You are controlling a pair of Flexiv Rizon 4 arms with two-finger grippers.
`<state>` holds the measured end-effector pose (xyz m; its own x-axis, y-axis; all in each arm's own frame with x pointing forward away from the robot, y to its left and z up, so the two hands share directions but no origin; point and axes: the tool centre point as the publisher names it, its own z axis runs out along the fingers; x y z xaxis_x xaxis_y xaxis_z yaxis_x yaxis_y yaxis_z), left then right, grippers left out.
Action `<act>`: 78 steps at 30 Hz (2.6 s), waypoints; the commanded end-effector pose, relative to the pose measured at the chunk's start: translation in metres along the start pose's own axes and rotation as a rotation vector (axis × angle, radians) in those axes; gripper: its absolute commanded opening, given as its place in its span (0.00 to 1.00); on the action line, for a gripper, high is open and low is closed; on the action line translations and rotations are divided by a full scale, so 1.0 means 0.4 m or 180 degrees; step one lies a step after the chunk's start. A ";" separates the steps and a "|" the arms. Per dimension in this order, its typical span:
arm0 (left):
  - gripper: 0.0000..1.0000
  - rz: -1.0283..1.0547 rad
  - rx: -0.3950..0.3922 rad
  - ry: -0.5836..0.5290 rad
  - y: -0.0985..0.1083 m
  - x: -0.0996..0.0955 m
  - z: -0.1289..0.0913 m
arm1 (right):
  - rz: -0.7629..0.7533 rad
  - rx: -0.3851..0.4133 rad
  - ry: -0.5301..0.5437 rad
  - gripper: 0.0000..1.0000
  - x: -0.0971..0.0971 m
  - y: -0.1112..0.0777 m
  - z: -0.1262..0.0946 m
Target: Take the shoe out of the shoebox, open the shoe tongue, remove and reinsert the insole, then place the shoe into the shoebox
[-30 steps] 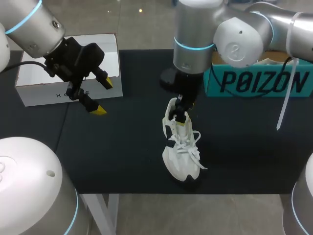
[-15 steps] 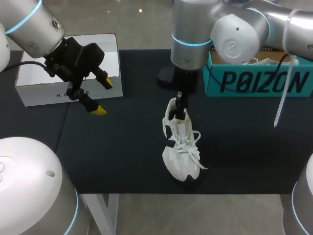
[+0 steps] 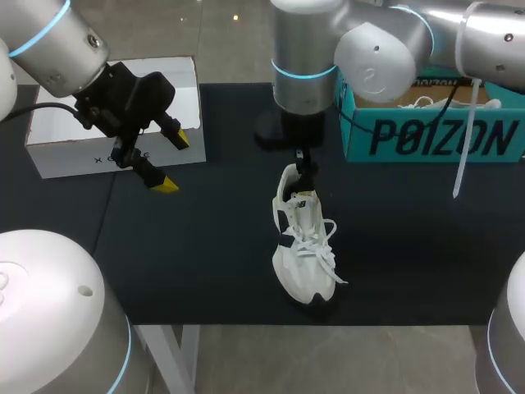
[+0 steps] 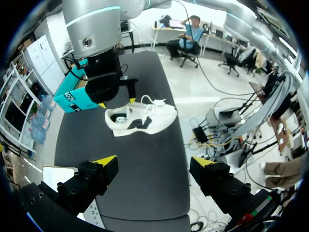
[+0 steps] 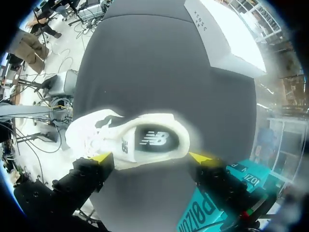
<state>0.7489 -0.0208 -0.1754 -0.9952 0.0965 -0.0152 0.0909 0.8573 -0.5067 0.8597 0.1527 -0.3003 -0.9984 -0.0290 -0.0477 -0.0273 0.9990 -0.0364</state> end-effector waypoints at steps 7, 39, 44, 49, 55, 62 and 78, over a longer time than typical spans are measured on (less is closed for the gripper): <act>1.00 -0.0001 -0.0007 0.0005 0.000 -0.002 0.000 | 0.0117 -0.0183 0.0236 1.00 -0.066 0.023 0.052; 1.00 -0.0001 -0.0007 0.0005 0.000 -0.002 0.000 | 0.0158 -0.0351 0.0170 1.00 -0.101 0.031 0.145; 1.00 -0.0001 -0.0007 0.0005 0.000 -0.002 0.000 | 0.0195 -0.0322 0.0145 1.00 -0.111 0.029 0.153; 1.00 -0.0001 -0.0007 0.0005 0.000 -0.002 0.000 | 0.0220 -0.0321 0.0100 1.00 -0.119 0.027 0.154; 1.00 -0.0001 -0.0007 0.0005 0.000 -0.002 0.000 | 0.0249 -0.0347 0.0021 0.26 -0.130 0.020 0.151; 1.00 -0.0001 -0.0007 0.0005 0.000 -0.002 0.000 | 0.0258 -0.0363 -0.0041 0.20 -0.136 0.014 0.150; 1.00 -0.0001 -0.0007 0.0005 0.000 -0.002 0.000 | 0.0214 -0.0358 -0.0204 0.00 -0.129 0.023 0.089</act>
<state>0.7489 -0.0207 -0.1754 -0.9952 0.0963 -0.0152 0.0908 0.8574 -0.5066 0.9184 0.1625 -0.3472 -0.9942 0.0373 -0.1005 0.0280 0.9953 0.0925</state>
